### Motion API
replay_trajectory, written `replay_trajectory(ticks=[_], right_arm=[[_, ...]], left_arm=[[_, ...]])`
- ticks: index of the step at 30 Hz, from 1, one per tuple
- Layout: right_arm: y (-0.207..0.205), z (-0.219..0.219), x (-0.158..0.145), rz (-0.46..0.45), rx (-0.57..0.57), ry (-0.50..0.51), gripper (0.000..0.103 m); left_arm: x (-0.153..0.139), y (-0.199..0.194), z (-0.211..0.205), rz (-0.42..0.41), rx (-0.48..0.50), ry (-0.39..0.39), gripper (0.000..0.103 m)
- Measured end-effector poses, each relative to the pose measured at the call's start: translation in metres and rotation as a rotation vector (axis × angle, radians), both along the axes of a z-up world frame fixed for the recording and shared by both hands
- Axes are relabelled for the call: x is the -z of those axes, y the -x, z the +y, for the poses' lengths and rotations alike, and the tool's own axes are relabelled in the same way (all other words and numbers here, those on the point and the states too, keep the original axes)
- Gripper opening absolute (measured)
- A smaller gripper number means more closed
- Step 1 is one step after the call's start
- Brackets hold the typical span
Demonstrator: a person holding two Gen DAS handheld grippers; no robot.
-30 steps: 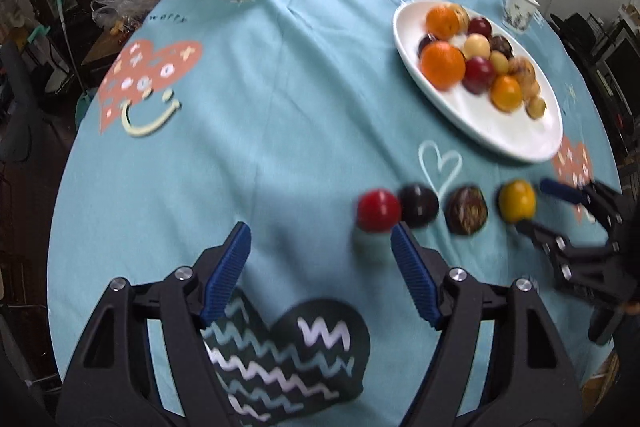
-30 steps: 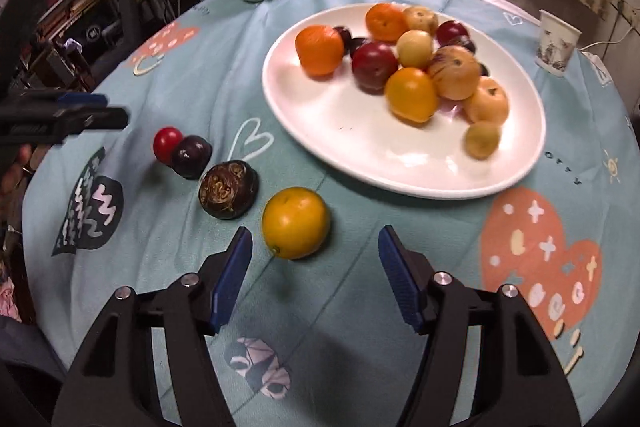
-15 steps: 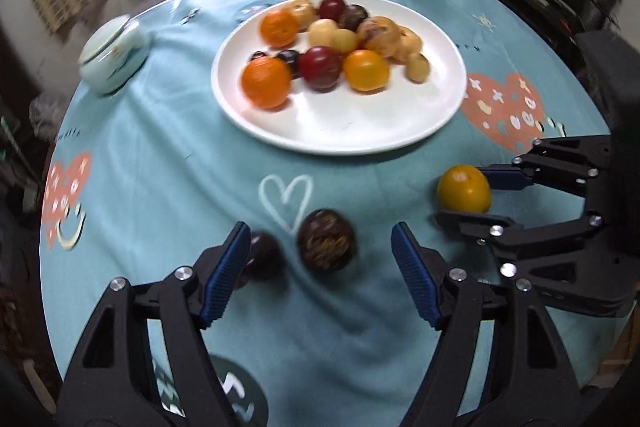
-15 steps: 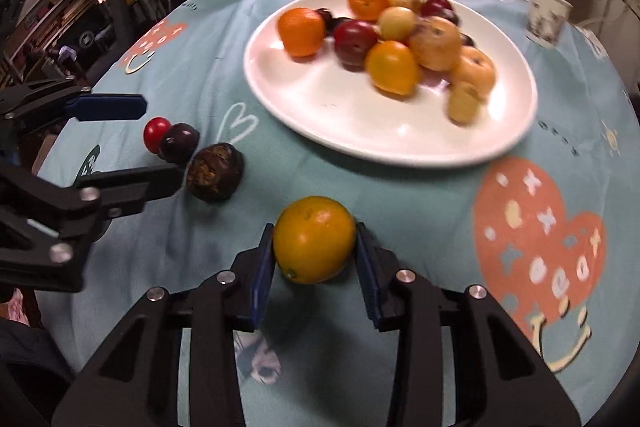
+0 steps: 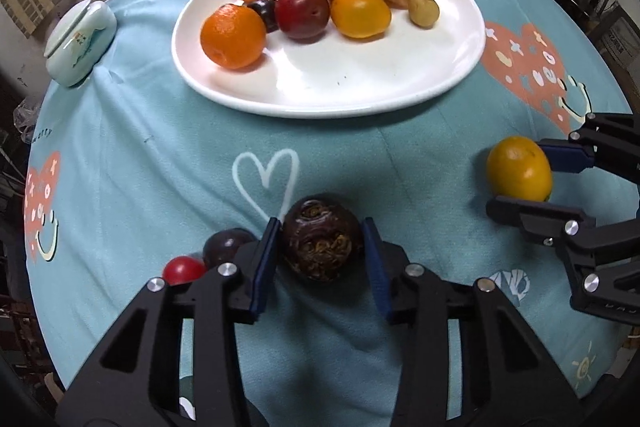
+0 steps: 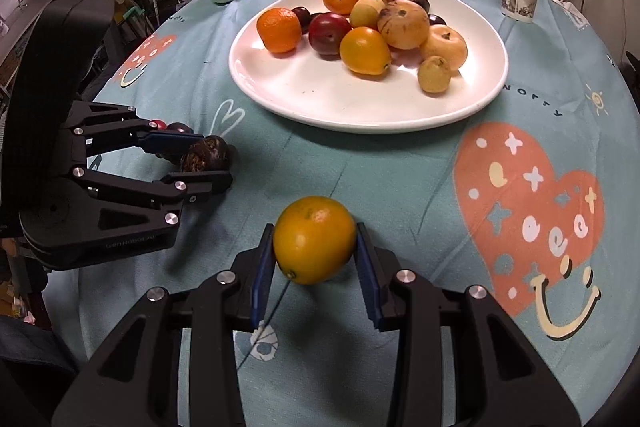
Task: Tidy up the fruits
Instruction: 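Grasp a yellow citrus with the right tool while the left tool grasps a dark brown fruit, then carry the yellow citrus and dark brown fruit over the white plate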
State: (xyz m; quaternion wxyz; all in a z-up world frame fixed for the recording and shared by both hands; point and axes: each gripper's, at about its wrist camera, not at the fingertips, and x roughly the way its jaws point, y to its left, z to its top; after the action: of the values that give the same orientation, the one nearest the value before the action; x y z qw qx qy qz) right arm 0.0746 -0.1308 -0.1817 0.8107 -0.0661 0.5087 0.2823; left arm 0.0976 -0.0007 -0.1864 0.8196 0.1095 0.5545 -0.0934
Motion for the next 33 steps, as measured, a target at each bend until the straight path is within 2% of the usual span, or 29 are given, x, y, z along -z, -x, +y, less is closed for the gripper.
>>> replay_trajectory(ticks=[10,21,28,33], right_arm=[[0.013,0.005,-0.005,0.001,-0.013,0.004,0.038],[0.040,0.007,-0.012,-0.003,-0.023,0.000,0.038],[0.059,0.005,-0.016,-0.012,-0.018,-0.007,0.038],[0.072,0.002,-0.008,0.011,-0.008,-0.014,0.038]], left_arm=[[-0.032,0.010,0.000,-0.045,-0.019,0.042,0.041],[-0.051,0.032,0.000,-0.074,-0.028,0.058,0.041],[-0.060,0.061,0.037,-0.091,-0.105,0.114,0.041],[-0.046,0.088,0.072,-0.037,-0.189,0.177,0.041]])
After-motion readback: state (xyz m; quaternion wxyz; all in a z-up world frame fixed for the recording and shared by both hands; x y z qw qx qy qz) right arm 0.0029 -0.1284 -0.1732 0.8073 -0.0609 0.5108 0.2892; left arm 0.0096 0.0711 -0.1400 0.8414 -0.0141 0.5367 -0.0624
